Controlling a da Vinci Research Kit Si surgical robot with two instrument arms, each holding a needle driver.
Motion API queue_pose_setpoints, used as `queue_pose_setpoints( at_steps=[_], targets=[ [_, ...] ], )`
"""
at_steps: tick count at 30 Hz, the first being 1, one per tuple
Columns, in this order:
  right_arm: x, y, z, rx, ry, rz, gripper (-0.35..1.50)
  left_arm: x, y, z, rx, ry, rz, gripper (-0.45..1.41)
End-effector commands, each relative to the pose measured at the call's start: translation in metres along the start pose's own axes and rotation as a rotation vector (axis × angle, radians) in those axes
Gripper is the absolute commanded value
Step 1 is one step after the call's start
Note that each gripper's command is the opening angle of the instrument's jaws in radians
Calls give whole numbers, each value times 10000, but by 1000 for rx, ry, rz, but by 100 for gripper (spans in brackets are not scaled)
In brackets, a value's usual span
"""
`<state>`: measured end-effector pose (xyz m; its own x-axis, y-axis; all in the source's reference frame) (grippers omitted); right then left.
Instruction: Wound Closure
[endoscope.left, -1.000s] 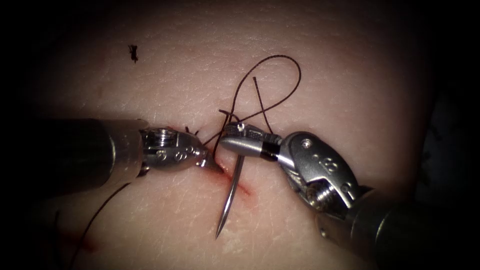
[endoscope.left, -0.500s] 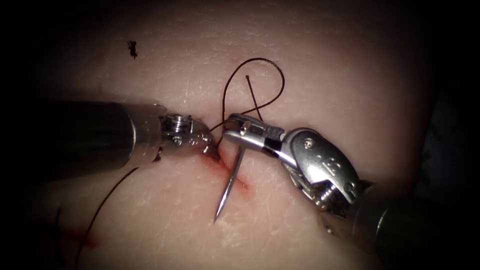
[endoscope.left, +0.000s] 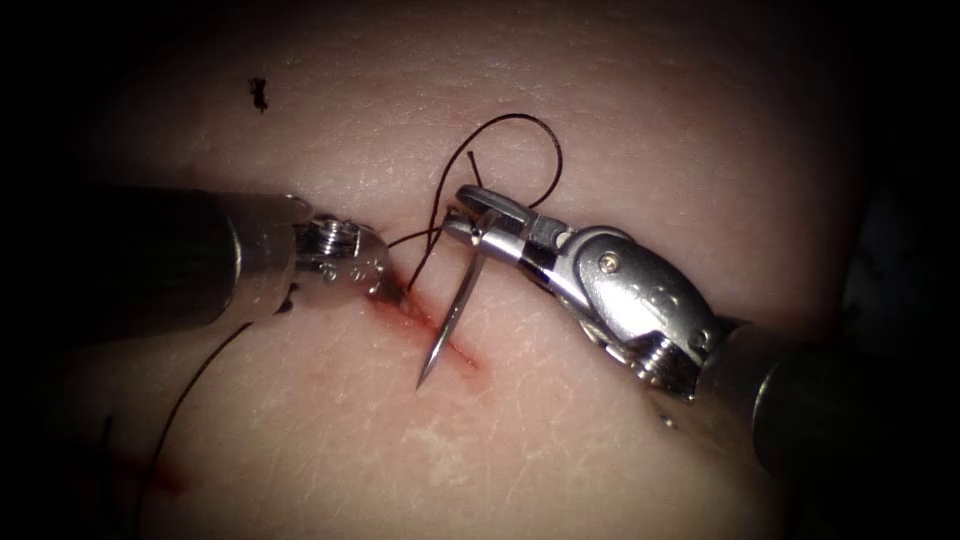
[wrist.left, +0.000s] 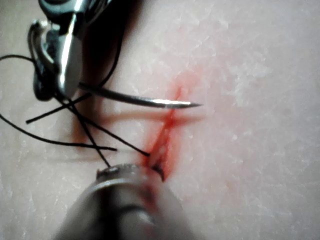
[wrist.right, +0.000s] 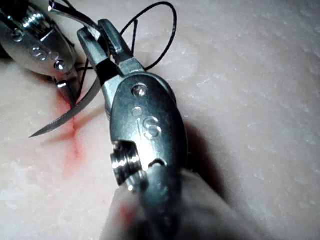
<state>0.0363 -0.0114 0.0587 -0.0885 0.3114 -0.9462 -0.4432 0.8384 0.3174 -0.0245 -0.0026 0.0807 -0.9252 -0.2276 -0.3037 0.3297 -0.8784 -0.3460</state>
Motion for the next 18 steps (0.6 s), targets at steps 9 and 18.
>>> queue_pose_setpoints(
  at_steps=[9,18],
  targets=[
    [-16,-2,24,-47,-17,-62,-35,6,6,14,0,0,-5,-45],
    [-31,-13,29,-82,-31,-123,-35,13,17,8,-2,0,-10,-37]
  ],
)
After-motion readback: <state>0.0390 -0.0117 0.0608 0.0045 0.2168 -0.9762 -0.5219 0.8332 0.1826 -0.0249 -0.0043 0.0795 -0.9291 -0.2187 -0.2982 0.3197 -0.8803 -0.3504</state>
